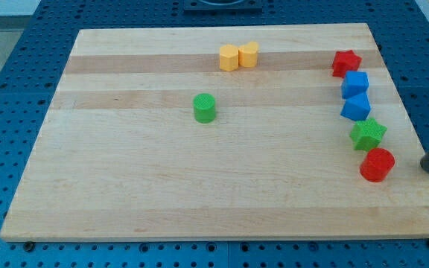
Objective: Move the green star into the right side of the green circle
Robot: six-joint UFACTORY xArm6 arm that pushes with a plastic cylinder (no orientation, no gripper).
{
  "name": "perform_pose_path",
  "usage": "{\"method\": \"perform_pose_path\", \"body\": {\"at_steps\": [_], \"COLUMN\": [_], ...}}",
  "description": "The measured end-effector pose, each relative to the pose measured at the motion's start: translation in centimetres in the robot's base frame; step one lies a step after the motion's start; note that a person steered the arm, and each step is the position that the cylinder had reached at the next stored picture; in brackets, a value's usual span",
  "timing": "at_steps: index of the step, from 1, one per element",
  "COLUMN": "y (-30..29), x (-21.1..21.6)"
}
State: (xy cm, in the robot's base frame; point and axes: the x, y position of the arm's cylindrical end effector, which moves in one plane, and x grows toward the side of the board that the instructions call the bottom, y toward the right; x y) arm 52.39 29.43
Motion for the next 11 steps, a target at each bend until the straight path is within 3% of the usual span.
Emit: {"method": "perform_pose_path", "body": {"at_steps": [4, 6, 9, 11], "y": [-11.6, -14.3, -23.7, -27.0], "x": [-5.4, -9.2, -8.7, -8.7]}}
